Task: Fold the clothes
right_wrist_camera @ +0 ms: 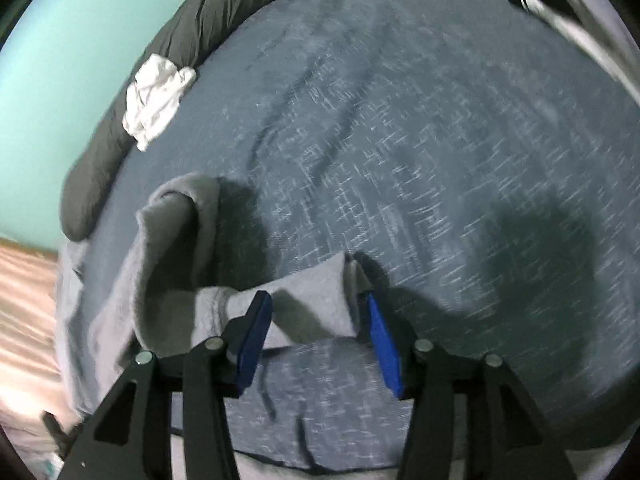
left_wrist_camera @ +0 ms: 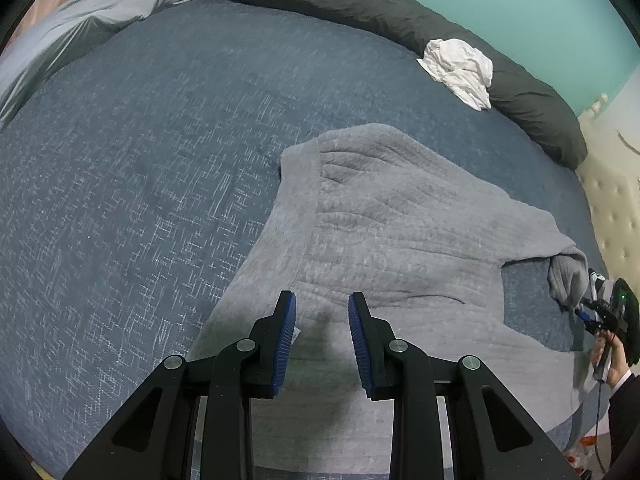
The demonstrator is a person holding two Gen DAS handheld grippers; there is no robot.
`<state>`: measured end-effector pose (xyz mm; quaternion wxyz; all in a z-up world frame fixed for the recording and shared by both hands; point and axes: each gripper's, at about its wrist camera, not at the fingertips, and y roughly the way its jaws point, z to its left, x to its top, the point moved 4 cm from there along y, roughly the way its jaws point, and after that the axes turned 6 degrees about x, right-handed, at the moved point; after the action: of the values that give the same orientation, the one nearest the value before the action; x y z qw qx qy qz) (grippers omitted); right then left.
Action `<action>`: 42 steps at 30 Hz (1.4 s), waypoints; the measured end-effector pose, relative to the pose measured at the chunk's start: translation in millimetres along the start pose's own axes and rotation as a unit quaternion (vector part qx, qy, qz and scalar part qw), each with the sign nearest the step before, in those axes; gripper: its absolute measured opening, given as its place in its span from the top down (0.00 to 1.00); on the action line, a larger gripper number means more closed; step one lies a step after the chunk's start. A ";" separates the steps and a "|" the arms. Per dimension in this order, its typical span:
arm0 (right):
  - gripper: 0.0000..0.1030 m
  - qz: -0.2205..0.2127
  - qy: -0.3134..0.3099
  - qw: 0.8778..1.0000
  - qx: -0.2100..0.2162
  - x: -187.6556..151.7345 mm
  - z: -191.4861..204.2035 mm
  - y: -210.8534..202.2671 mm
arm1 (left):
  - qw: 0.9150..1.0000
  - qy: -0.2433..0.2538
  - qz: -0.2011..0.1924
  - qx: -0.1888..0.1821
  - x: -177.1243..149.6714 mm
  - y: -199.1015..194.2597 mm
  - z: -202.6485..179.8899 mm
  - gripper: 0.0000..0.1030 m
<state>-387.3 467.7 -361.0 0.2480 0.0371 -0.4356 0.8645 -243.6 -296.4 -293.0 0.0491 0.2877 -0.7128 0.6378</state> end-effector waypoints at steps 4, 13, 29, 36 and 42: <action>0.80 -0.008 -0.016 1.000 0.008 0.7 5.8 -0.5 | 1.000 -0.001 0.001 0.003 -0.1 1.5 1.9 0.71; 0.95 -0.093 -0.066 0.993 0.021 30.8 26.5 -39.0 | 1.000 0.002 -0.004 0.004 2.4 -4.5 -0.7 0.71; 0.95 -0.239 -0.086 0.966 -0.044 94.8 -4.0 -174.4 | 1.000 -0.002 -0.011 0.005 3.2 -12.1 -1.5 0.71; 0.95 -0.192 -0.066 0.977 -0.069 78.1 -39.2 -148.5 | 1.000 -0.001 -0.011 0.009 3.5 -15.4 -1.5 0.71; 0.92 -0.109 -0.078 0.981 -0.138 54.9 -61.5 -106.2 | 1.000 0.003 -0.010 0.006 5.7 -14.9 -5.9 0.71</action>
<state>-377.0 589.8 -305.6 0.3083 0.1169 -0.5617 0.7588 -243.0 -293.2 -276.3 0.0558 0.2937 -0.7059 0.6422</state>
